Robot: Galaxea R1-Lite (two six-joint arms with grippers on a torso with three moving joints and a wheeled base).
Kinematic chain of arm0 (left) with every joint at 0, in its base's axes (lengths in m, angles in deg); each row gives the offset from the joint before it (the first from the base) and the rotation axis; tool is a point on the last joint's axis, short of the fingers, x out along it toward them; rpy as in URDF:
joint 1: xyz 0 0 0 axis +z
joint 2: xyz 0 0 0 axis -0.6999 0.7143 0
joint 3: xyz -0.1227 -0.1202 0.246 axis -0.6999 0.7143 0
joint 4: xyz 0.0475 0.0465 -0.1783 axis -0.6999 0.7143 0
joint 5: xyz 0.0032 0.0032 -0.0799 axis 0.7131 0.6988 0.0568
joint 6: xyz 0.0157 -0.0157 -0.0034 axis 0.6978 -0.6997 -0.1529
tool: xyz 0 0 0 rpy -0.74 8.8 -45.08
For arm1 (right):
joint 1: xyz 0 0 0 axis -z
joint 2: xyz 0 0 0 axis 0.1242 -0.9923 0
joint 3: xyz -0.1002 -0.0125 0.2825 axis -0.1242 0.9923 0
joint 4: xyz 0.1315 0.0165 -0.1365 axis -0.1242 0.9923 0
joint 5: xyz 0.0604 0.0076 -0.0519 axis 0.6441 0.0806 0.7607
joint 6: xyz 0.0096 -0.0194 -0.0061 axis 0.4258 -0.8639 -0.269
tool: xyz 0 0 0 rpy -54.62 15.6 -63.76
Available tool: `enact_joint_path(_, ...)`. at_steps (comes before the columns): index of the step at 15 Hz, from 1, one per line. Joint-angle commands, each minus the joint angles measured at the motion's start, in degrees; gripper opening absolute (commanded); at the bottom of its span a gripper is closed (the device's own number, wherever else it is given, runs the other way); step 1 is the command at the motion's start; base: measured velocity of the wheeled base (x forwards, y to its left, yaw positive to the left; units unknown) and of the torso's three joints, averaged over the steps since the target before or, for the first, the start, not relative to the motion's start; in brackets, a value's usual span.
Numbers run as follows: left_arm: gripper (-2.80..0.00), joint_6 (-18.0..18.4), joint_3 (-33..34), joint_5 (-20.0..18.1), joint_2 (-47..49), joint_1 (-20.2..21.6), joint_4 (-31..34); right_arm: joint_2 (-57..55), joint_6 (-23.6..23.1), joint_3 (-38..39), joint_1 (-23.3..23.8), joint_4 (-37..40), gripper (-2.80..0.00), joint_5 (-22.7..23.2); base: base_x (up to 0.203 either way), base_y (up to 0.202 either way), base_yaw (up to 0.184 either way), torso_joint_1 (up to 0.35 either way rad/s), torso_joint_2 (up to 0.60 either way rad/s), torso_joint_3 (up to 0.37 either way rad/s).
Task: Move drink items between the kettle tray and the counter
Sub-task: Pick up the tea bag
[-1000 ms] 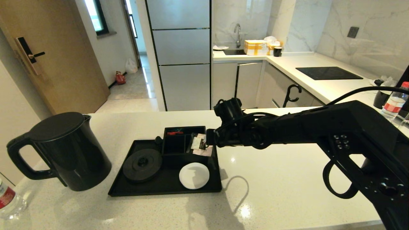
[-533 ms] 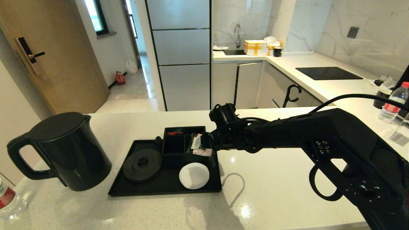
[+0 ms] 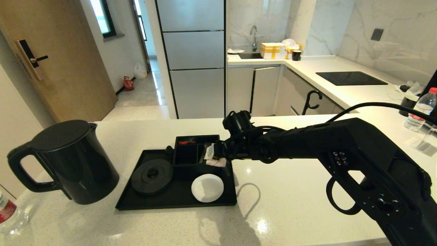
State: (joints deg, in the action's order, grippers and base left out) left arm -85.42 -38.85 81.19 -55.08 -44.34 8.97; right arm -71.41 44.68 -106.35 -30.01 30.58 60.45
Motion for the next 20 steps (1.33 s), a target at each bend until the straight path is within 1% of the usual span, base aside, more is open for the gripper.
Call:
enact_joint_path(1,-2.80,-0.02,-0.02,0.00,-0.09,0.01,0.01,-0.21,0.06,-0.21,-0.03,-0.08,-2.80,-0.03,0.000,0.000,0.000,0.000,0.00,0.000)
enact_joint_path(14,-2.80,-0.02,-0.04,0.00,-0.09,0.01,0.01,1.48,-0.56,0.05,-0.03,0.82,-2.80,-0.03,0.000,0.000,0.000,0.000,0.00,0.000)
enact_joint_path(17,-2.80,-0.02,-0.04,0.00,0.00,0.01,0.01,1.73,-0.56,-0.12,-0.03,2.39,-2.80,-0.11,0.000,0.000,0.000,0.000,0.00,0.000)
enact_joint_path(19,-2.80,-0.02,0.05,0.00,-0.09,0.01,0.01,1.29,-1.00,-0.39,-0.03,2.30,-2.80,-2.14,0.000,0.000,0.000,0.000,0.00,0.000)
enact_joint_path(20,-2.80,-0.02,0.05,0.00,-0.09,0.01,0.01,1.29,-1.00,-0.39,-0.03,2.30,-2.80,-2.14,0.000,0.000,0.000,0.000,0.00,0.000)
